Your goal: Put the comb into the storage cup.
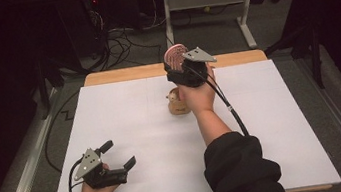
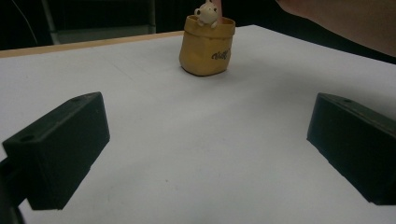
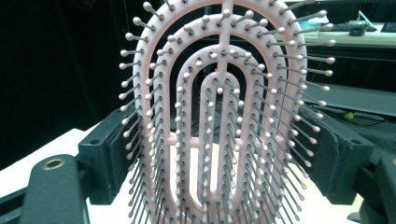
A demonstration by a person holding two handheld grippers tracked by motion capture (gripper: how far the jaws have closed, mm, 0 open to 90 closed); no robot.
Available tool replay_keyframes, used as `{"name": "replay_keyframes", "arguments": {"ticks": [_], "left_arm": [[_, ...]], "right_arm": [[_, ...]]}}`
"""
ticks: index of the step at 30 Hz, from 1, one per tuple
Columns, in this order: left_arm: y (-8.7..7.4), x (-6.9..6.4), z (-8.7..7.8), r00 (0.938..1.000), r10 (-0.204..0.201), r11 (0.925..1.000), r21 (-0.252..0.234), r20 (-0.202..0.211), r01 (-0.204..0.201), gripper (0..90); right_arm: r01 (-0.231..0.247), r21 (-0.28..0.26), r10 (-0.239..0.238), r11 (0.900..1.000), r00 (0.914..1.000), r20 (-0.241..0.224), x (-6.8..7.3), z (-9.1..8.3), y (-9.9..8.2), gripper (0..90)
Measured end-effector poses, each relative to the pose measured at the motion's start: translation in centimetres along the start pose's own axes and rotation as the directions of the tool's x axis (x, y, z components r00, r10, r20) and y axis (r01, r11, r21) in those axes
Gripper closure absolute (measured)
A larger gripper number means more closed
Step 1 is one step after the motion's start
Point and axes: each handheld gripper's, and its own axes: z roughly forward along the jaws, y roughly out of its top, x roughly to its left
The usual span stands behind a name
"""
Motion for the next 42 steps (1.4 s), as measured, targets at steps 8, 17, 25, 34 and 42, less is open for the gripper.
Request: {"name": "replay_keyframes", "arguments": {"ticks": [8, 17, 25, 34, 42], "left_arm": [[-0.1, 0.0, 0.0, 1.0, -0.002, 1.0, 0.002, 0.001, 0.002, 0.0], [-0.1, 0.0, 0.0, 1.0, -0.006, 1.0, 0.003, 0.004, 0.006, 0.0], [-0.1, 0.0, 0.0, 1.0, -0.006, 1.0, 0.001, 0.003, 0.006, 0.0], [-0.1, 0.0, 0.0, 1.0, -0.002, 1.0, 0.006, 0.006, 0.002, 0.0], [-0.1, 0.0, 0.0, 0.9999, -0.002, 1.0, 0.007, 0.011, 0.002, 0.0]], "right_arm": [[-0.013, 0.01, 0.013, 0.9999, 0.9999, 0.003, -0.2, 0.1, -0.8, 20.2], [-0.01, 0.026, 0.01, 0.9996, 0.9999, 0.005, -0.2, 0.2, -1.3, 20.1], [-0.011, 0.026, 0.011, 0.9996, 0.9999, 0.009, -0.3, 0.3, -1.5, 20.0], [-0.024, 0.015, 0.024, 0.9996, 0.9997, 0.01, -0.5, 0.3, -1.7, 19.8], [-0.063, 0.018, 0.063, 0.9978, 0.998, 0.007, -1.3, 0.6, -1.7, 19.6]]}}
